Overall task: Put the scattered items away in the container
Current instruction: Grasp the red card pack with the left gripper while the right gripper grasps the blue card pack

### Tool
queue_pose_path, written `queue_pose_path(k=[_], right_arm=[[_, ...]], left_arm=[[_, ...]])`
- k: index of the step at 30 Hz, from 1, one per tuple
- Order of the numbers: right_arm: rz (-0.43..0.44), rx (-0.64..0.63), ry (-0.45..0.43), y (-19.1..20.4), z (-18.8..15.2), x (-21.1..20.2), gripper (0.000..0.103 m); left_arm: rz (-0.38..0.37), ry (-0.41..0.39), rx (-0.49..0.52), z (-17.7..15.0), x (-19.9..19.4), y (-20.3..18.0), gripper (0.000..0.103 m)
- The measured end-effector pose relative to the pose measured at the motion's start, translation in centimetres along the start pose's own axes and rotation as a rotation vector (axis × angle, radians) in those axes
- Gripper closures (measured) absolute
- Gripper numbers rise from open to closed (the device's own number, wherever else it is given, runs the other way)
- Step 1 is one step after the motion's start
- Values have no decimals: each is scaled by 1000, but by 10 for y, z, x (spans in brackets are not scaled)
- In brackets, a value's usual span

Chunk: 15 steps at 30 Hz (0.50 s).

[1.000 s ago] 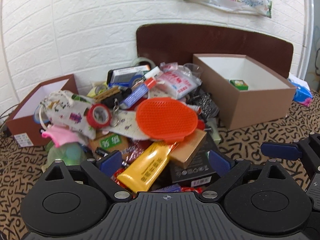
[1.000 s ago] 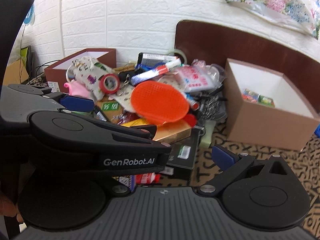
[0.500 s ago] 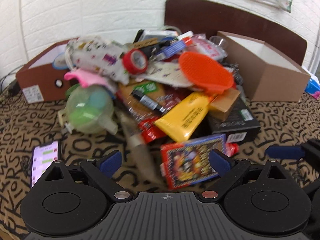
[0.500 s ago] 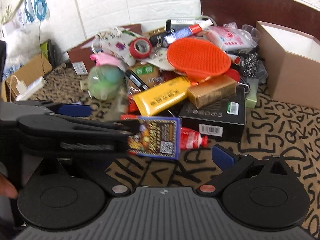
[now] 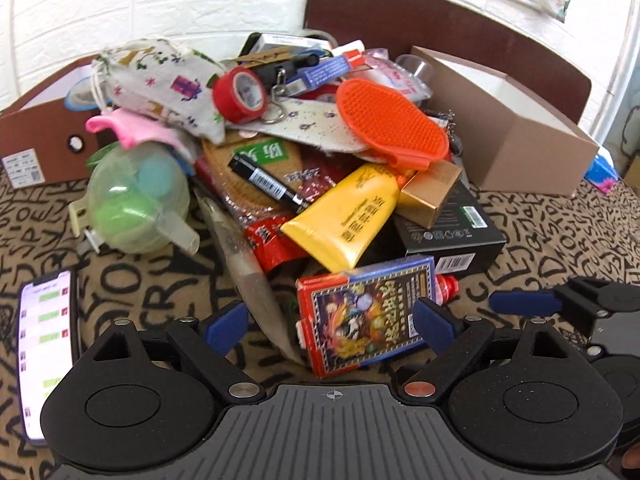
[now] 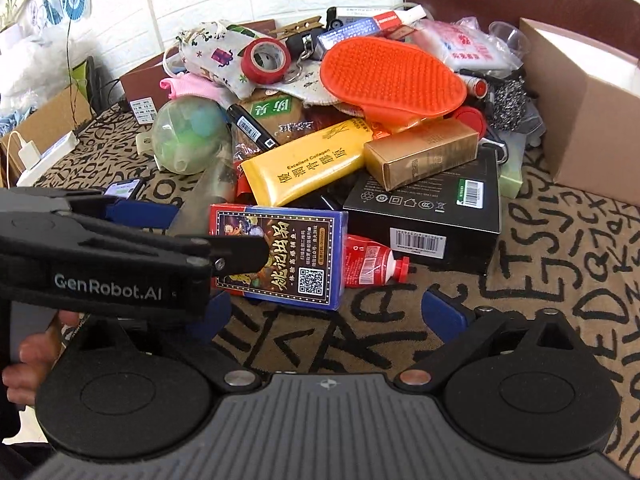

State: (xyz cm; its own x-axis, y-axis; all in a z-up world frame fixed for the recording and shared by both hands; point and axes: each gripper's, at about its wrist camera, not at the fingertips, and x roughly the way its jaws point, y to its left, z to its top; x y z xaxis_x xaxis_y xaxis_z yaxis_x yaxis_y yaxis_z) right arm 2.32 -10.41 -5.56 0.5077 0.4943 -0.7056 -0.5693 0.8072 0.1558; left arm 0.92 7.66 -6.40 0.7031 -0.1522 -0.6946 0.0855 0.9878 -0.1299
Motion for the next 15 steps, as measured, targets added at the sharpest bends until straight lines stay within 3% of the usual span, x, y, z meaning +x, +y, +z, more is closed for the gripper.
queue_pose_path(k=[8,12,15], right_arm=[[55,-28,11,7,5,10,10],[69,-34,22,8,7,14,17],[89,-32,31,9,8,17,23]], left_arm=[[-29,31,-27,15,1,8,10],[-83,-17,0,22,-15,5,10],[-78,-28,38,27,-11,0,10]])
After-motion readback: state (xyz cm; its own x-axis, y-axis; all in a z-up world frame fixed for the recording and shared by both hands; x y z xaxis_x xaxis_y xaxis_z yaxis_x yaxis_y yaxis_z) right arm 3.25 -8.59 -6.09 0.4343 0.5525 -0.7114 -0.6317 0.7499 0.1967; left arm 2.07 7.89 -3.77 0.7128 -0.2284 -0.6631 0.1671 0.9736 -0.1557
